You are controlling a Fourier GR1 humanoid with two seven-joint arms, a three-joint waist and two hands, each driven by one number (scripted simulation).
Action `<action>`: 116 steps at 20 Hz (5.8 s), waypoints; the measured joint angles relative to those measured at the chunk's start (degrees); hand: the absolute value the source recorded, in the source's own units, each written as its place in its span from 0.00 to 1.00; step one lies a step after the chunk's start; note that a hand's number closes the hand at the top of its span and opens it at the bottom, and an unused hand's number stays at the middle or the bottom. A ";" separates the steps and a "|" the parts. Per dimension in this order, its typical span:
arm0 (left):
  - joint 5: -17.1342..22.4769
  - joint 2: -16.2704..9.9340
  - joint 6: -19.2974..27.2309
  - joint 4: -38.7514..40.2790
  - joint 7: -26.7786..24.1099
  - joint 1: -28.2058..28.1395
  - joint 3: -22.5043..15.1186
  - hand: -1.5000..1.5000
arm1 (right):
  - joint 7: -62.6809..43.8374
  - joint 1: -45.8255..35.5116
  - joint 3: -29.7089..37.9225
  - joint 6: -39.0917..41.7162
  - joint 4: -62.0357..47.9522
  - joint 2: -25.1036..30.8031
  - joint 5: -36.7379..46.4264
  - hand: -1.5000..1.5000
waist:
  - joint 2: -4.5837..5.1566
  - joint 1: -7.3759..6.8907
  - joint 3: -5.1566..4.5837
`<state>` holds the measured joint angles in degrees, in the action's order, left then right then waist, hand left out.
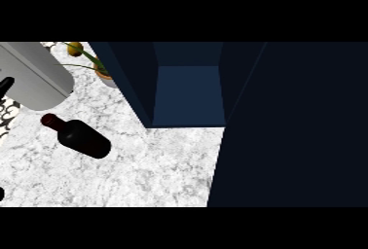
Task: Pick up the wine, place it into the cabinet and close the cabinet
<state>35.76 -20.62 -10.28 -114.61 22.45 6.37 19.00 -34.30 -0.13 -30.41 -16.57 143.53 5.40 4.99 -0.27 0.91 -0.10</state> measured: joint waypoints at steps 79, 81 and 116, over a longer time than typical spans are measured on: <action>-30.53 3.08 -17.90 89.84 -62.72 15.63 -1.28 1.00 | -1.20 -7.82 -10.72 -19.50 -0.62 16.99 3.46 0.00 | 0.14 0.75 -0.08; -30.93 3.20 -16.90 89.80 -64.06 15.51 -1.57 1.00 | -1.49 -8.15 -10.92 -19.92 -0.52 17.17 3.53 0.00 | 0.10 0.75 -0.08; -27.23 20.38 -2.34 39.47 -49.77 -8.24 -26.61 1.00 | 4.21 -4.33 -10.10 -24.00 0.09 23.83 1.89 0.00 | -0.28 -0.36 0.10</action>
<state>8.53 -0.25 -12.62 -75.15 -27.32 -1.87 -7.61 -30.09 -4.46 -40.51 -40.56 143.62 29.23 6.88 -0.55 0.54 0.01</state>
